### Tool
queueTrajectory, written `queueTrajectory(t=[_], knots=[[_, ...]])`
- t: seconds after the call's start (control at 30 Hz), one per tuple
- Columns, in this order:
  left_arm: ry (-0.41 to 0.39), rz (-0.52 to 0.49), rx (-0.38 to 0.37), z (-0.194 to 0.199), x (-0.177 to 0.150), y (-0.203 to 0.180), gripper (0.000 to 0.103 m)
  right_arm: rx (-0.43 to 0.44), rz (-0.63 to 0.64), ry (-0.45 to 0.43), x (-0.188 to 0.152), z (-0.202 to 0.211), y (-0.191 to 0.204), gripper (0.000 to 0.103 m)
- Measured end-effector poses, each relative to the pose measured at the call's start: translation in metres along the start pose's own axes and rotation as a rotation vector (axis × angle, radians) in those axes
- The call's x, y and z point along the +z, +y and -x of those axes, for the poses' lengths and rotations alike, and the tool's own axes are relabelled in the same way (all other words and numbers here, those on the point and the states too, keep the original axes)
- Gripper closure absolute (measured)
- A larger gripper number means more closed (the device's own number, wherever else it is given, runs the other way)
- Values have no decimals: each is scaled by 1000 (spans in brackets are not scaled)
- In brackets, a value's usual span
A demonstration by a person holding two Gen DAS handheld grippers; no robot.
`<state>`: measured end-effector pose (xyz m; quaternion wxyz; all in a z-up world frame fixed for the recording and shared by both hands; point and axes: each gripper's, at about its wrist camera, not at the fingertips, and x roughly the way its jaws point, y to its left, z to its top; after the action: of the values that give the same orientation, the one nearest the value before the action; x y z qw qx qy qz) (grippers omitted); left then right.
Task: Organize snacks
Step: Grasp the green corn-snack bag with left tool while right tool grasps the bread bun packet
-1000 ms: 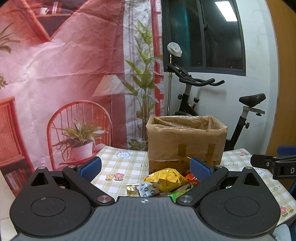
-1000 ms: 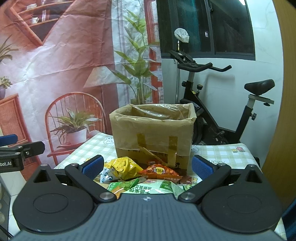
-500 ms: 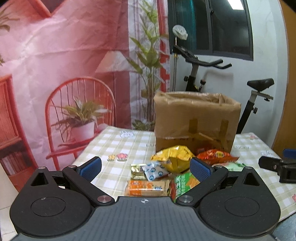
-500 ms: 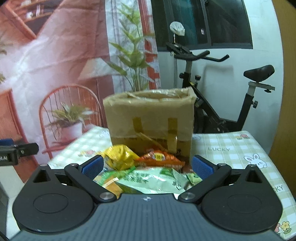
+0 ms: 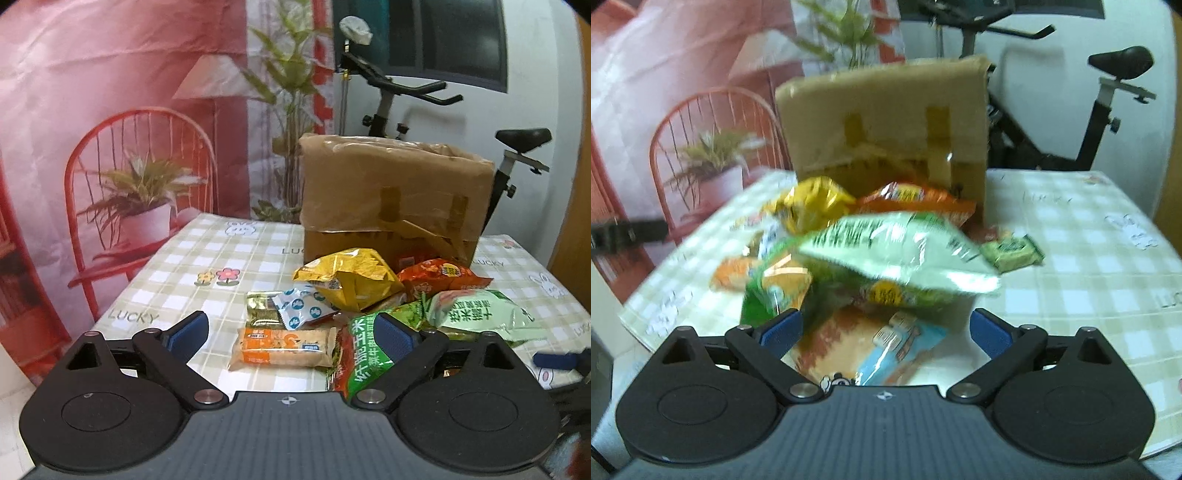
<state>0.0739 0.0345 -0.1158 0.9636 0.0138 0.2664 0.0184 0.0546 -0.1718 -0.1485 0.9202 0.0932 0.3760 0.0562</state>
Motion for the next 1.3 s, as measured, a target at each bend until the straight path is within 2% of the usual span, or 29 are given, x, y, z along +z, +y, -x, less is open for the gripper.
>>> queueTrajectory(t=[0.17, 0.4, 0.67, 0.8, 1.0, 1.17, 1.3], knots=[[20, 19, 18, -7, -1, 4, 7, 6, 51, 64, -1, -34, 19, 0], [41, -2, -21, -18, -6, -5, 11, -44, 89, 100, -7, -65, 22, 0], [61, -23, -111, -38, -13, -20, 13, -22, 67, 124, -12, -49, -3, 1], [95, -43, -167, -51, -17, -33, 13, -23, 34, 119, -12, -38, -19, 13], [135, -101, -193, -72, -23, -59, 12, 21, 36, 95, -14, -34, -31, 19], [152, -79, -200, -87, -27, -60, 11, 14, 55, 106, -11, -38, -30, 20], [173, -89, -207, -96, -31, -61, 6, 26, 21, 92, -15, -38, -34, 20]])
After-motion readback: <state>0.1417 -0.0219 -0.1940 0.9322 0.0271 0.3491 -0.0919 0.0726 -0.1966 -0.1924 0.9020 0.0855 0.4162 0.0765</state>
